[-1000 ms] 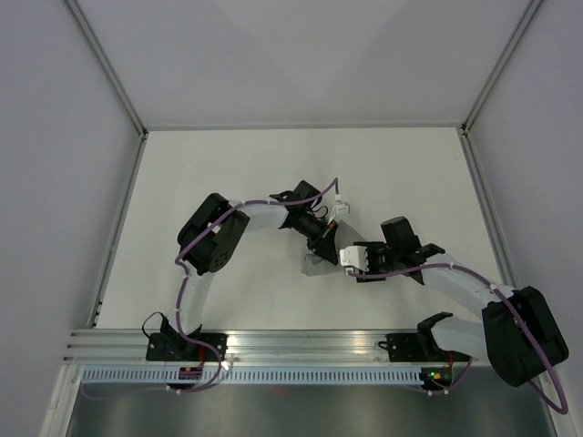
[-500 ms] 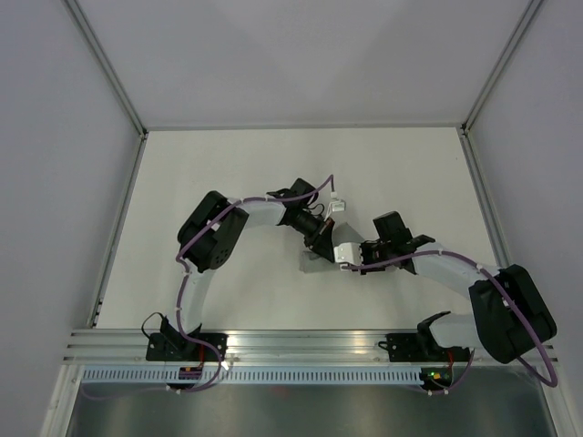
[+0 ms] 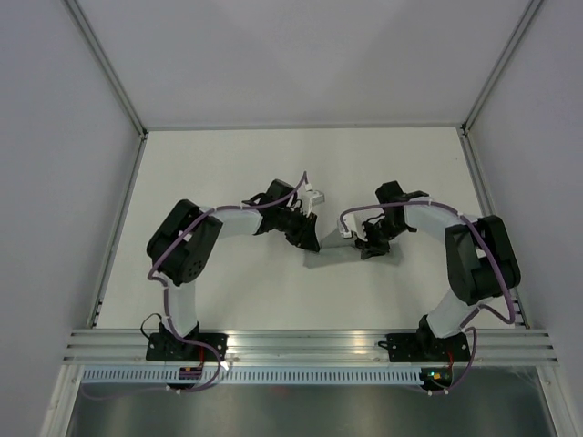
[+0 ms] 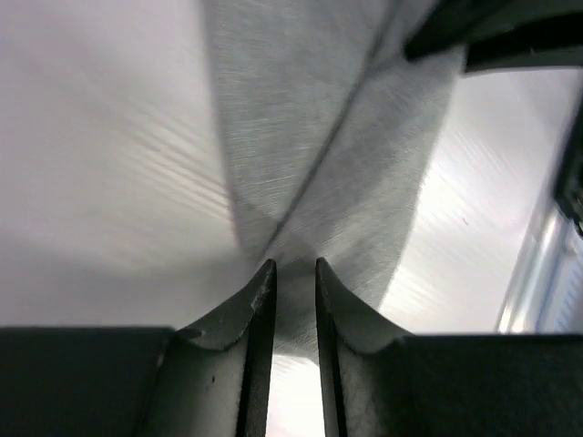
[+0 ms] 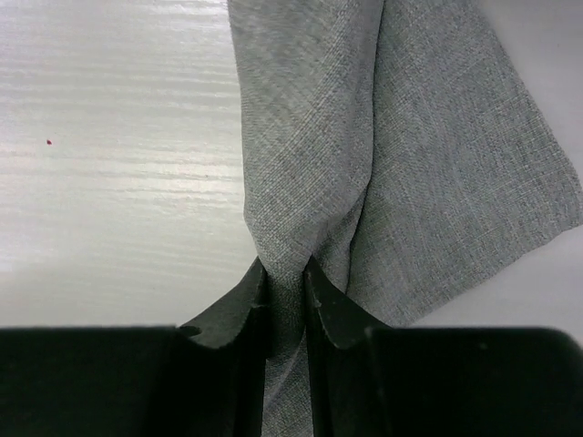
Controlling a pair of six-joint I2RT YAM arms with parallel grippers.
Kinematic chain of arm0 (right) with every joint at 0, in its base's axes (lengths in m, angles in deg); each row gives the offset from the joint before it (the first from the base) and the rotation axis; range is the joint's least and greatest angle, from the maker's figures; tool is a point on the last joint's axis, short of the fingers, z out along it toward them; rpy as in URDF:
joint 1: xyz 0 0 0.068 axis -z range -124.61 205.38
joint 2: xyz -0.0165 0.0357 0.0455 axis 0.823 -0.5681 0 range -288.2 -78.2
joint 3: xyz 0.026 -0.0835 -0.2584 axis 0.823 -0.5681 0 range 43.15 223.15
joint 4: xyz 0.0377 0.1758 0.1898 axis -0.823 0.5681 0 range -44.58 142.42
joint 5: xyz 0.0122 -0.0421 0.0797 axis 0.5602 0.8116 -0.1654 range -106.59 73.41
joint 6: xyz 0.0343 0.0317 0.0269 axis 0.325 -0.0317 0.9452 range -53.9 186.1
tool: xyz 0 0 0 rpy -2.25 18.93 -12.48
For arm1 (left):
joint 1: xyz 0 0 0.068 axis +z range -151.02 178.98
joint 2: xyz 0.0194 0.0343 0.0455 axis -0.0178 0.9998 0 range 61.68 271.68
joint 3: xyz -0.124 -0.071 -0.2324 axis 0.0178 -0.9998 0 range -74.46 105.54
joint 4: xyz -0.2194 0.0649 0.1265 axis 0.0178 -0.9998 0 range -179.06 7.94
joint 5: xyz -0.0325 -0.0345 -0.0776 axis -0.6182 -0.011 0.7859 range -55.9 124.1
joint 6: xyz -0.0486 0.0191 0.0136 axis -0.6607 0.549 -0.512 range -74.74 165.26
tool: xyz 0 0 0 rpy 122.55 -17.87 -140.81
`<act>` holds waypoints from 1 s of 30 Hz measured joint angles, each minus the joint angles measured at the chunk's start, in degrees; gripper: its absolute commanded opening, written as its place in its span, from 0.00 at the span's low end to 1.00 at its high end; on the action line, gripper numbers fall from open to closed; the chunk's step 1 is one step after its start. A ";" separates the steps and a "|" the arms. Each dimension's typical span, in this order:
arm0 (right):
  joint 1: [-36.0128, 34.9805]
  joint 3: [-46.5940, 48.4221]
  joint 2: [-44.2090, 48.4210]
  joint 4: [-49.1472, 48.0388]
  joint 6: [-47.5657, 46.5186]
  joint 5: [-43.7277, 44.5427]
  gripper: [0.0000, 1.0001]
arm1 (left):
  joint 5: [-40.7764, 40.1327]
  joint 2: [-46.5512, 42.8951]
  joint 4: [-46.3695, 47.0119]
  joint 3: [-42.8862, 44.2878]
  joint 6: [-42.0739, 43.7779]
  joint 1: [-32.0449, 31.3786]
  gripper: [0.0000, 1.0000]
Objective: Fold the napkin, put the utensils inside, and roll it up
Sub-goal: Roll the napkin with the utensil
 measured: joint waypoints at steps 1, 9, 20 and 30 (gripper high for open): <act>0.61 1.62 -1.44 1.84 -0.55 -0.35 0.18 | -1.88 -1.44 1.11 -1.31 -0.76 0.13 0.29; 3.37 14.03 -12.94 17.27 -4.83 -2.51 0.18 | -24.90 -24.09 23.23 -21.68 -5.01 -2.51 0.33; 3.72 22.80 -21.18 27.98 -6.51 -3.45 0.18 | -51.28 -18.47 34.25 -20.33 18.78 -27.45 0.41; 3.82 24.85 -23.52 31.19 -6.19 -3.89 0.18 | -56.89 -4.17 38.01 -17.27 36.61 -32.72 0.55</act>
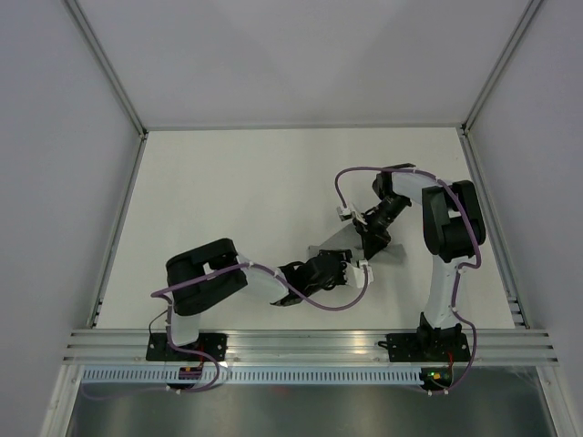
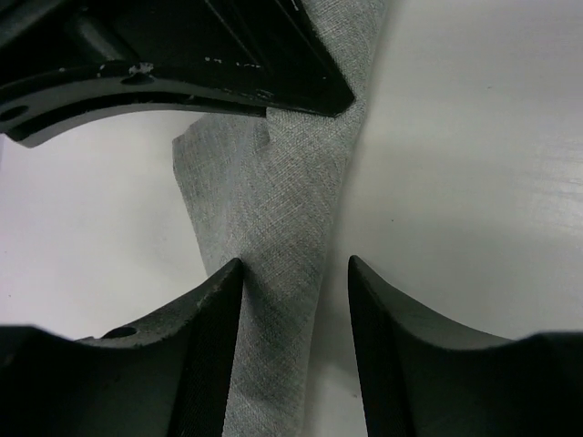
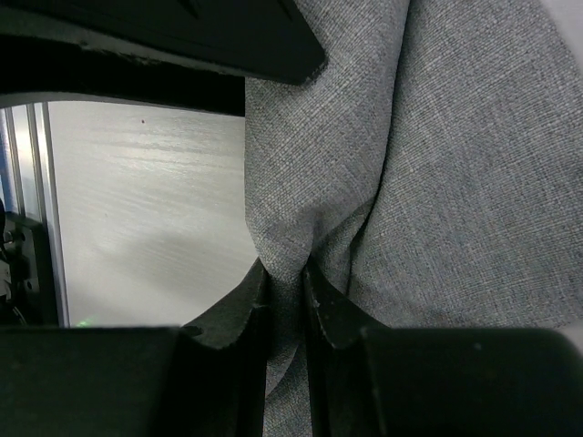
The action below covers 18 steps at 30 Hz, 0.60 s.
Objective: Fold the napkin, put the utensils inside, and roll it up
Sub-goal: Roll the napkin with the utensil
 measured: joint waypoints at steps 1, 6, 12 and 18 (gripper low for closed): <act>0.00 0.09 -0.07 0.09 0.09 0.00 0.18 | 0.00 0.52 0.04 0.28 1.03 -0.02 0.55; 0.00 1.05 -0.94 1.03 0.37 -0.04 0.18 | 0.09 2.32 0.46 2.27 4.59 -0.02 0.55; 0.00 2.49 -2.34 2.54 0.46 -0.09 0.18 | -0.04 4.98 2.01 3.63 7.13 -0.02 0.50; 0.00 2.80 -2.62 2.91 0.46 -0.13 0.19 | 1.42 5.53 -1.81 5.70 7.21 0.52 0.20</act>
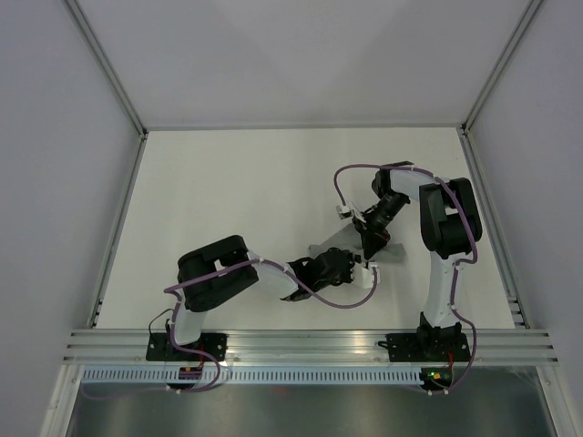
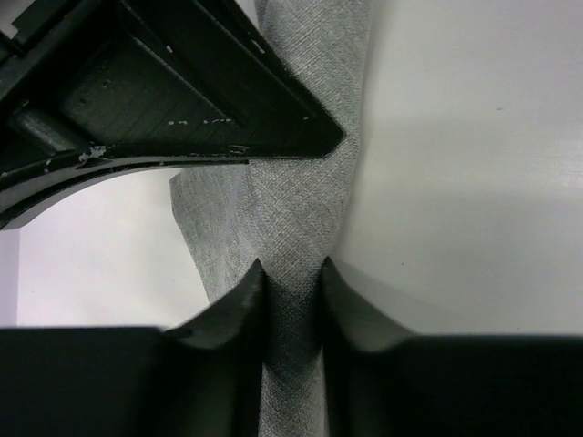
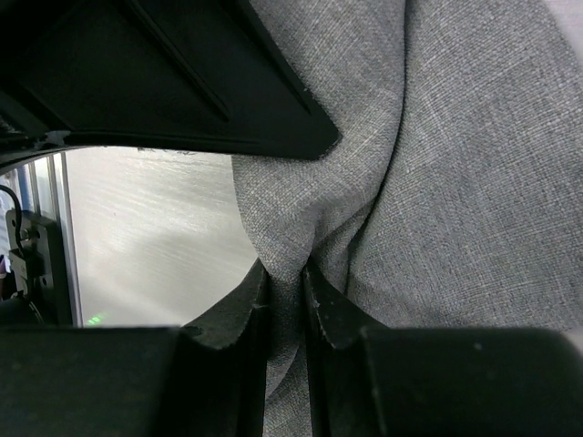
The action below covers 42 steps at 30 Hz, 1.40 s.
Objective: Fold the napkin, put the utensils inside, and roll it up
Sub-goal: Roll the napkin with the utensil
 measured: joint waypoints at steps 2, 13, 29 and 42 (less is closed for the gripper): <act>0.07 0.11 -0.02 -0.13 -0.02 0.11 0.21 | 0.74 -0.02 -1.42 0.66 0.22 0.24 0.12; 0.42 -1.44 3.06 -2.34 3.56 0.26 0.50 | 7.08 -0.94 -15.72 7.41 -2.93 2.19 0.02; 11.98 -11.47 25.31 -21.09 12.55 -2.71 0.55 | 27.67 -2.91 -25.35 10.40 -21.35 10.16 0.02; 7.41 -36.44 49.70 -35.41 12.57 -1.29 0.63 | 53.09 3.41 -34.38 18.38 -33.53 20.79 0.02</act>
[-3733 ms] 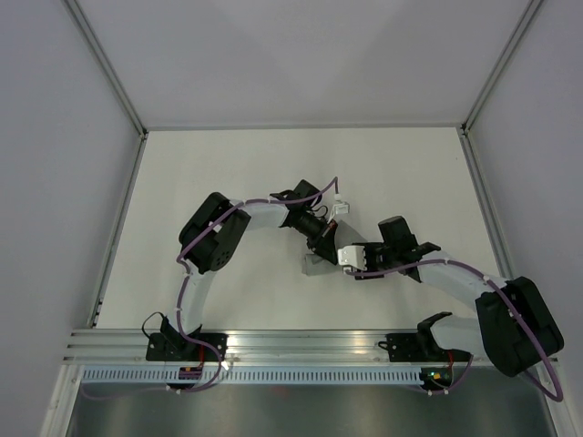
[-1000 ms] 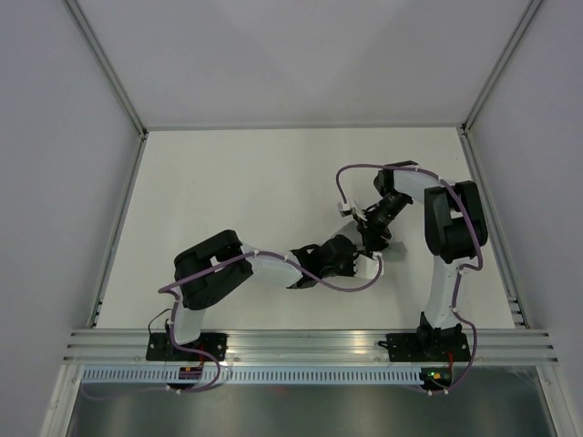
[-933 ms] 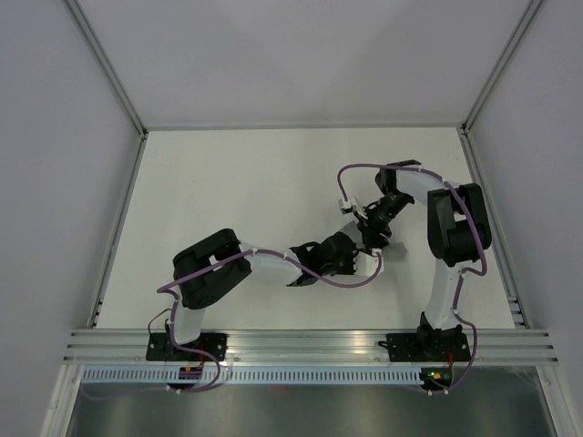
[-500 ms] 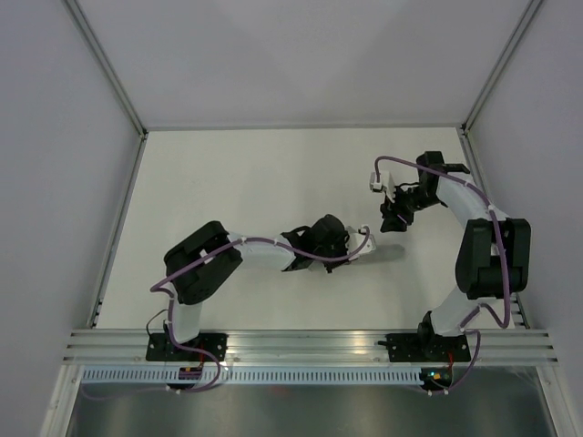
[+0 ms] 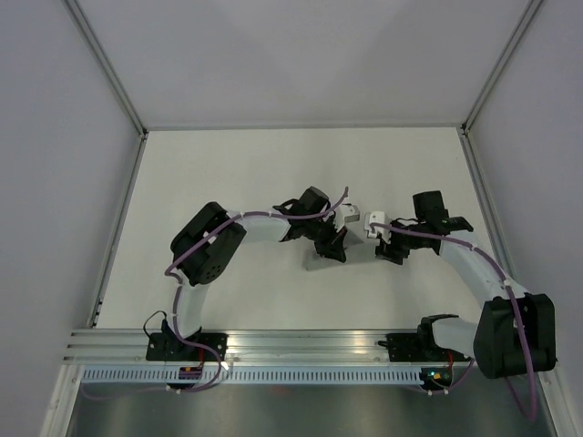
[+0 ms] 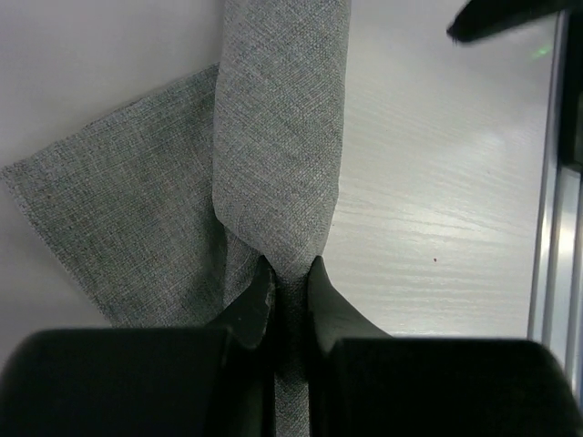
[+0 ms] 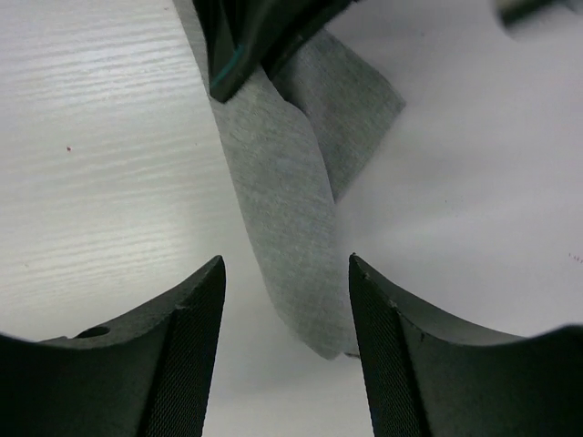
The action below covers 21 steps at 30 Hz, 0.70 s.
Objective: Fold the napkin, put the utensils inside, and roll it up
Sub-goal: Roll the napkin with the utensil
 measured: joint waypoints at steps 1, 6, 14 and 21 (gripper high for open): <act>-2.08 -1.62 1.53 -2.01 0.63 0.68 0.64 | 1.46 0.72 -0.76 0.85 -0.46 0.48 0.02; -12.52 -9.27 5.75 -11.43 3.80 6.32 0.64 | 6.78 3.54 -3.93 4.15 -1.99 2.21 0.02; -16.57 -11.17 1.88 -21.14 5.64 12.85 0.64 | 11.72 6.21 -8.74 7.58 -3.21 3.13 0.07; -18.60 -11.58 -0.22 -23.23 5.75 15.26 0.64 | 13.05 7.63 -11.98 9.94 -3.39 3.43 0.08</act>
